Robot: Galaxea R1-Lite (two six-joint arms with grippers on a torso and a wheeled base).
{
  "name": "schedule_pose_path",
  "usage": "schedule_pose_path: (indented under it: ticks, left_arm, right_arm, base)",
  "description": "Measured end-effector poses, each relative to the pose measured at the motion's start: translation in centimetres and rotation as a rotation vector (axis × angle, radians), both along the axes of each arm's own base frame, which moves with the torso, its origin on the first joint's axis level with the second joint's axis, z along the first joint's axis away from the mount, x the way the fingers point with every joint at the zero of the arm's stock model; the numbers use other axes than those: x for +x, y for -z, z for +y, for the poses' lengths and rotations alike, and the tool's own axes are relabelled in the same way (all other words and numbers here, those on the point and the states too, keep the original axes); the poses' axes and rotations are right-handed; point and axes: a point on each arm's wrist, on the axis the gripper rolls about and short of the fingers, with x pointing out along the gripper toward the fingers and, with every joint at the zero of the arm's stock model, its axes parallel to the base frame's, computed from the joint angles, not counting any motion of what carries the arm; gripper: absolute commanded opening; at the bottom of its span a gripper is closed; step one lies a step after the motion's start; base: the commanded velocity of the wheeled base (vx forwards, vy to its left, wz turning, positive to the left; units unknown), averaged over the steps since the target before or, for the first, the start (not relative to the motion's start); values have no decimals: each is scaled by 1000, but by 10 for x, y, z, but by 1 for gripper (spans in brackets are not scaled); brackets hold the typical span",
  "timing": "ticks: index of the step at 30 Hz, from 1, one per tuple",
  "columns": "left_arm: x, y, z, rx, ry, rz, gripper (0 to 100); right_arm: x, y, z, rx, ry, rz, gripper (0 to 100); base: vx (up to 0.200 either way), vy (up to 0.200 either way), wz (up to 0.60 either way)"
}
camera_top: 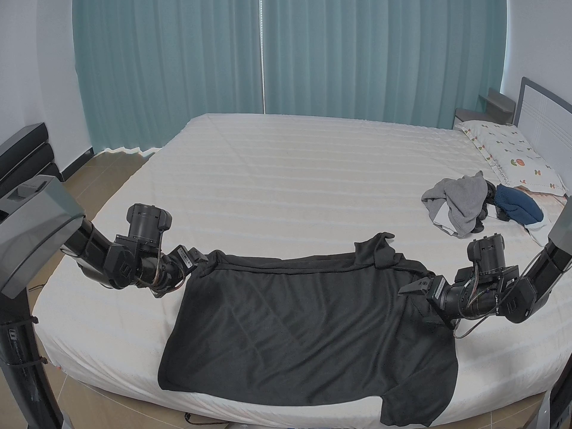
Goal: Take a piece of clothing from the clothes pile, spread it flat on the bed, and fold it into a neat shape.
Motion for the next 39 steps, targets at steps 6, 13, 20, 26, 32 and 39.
schedule_pose_path:
  ticks: [6,13,20,26,32,39]
  left_arm:
    - [29,10,-5,-26,19,-23,100]
    - [50,26,-9,-33,23,-29,100]
    - [60,40,-8,-30,18,-22,0]
    - [76,41,-6,-49,-5,-58,0]
    - [93,45,2,-76,-53,-83,0]
    - [112,38,16,-171,-177,-149,0]
  right_arm:
    - [3,3,3,50,36,-1,100]
    - [6,6,3,67,53,-5,100]
    - [7,8,3,63,55,-3,100]
    - [7,7,3,60,52,-8,100]
    - [8,7,3,60,51,-10,100]
    - [9,7,3,60,54,-13,100]
  base:
    - [0,0,0]
    - [0,0,0]
    - [0,0,0]
    - [0,0,0]
    - [0,0,0]
    - [0,0,0]
